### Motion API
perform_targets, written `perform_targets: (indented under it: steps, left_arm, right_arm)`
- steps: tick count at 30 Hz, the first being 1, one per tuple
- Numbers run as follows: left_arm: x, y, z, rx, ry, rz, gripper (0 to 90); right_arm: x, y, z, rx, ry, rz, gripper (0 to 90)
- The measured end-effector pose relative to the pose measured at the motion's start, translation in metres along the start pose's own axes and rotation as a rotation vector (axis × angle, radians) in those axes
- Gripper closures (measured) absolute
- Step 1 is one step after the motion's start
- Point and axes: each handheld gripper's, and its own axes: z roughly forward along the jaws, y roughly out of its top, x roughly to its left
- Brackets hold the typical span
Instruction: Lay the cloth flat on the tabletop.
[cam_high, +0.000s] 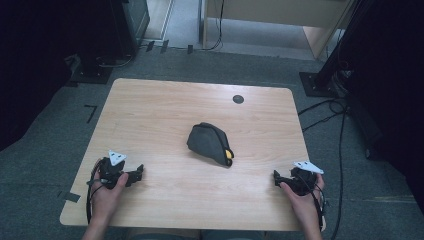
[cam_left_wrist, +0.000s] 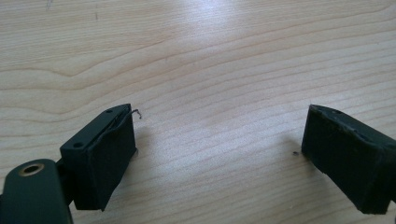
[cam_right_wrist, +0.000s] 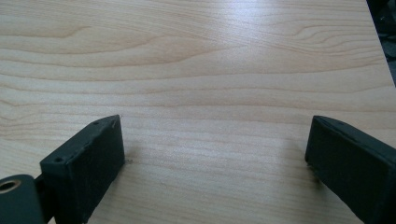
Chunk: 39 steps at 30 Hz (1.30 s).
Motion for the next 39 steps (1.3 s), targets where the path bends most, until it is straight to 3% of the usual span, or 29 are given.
perform_targets:
  steps: [3, 6, 9, 14, 24, 33, 39]
  left_arm:
    - [-0.001, 0.001, 0.001, 0.001, 0.0, -0.001, 8.7]
    - [-0.001, 0.002, 0.002, -0.001, -0.004, 0.0, 8.7]
    - [-0.001, 0.002, 0.002, 0.001, -0.004, 0.002, 8.7]
    - [-0.001, 0.002, 0.002, 0.001, -0.004, 0.003, 8.8]
    - [-0.001, 0.002, 0.002, 0.001, -0.003, 0.001, 8.8]
    - [-0.001, 0.002, 0.002, 0.001, -0.003, 0.002, 8.8]
    - [-0.001, 0.002, 0.002, 0.002, -0.003, 0.002, 8.8]
  right_arm:
    - [0.0, 0.0, -0.001, 0.006, 0.0, -0.002, 6.2]
    - [0.0, 0.0, -0.008, -0.005, -0.047, 0.011, 18.0]
    - [0.004, 0.001, -0.012, -0.019, -0.048, -0.002, 17.9]
    - [0.021, 0.013, -0.016, -0.041, 0.021, 0.011, 18.7]
    - [0.074, 0.051, -0.021, -0.092, 0.203, -0.03, 29.0]
    - [0.119, 0.079, -0.003, -0.112, 0.27, -0.092, 31.9]
    - [0.148, 0.087, 0.014, -0.084, 0.364, -0.108, 35.9]
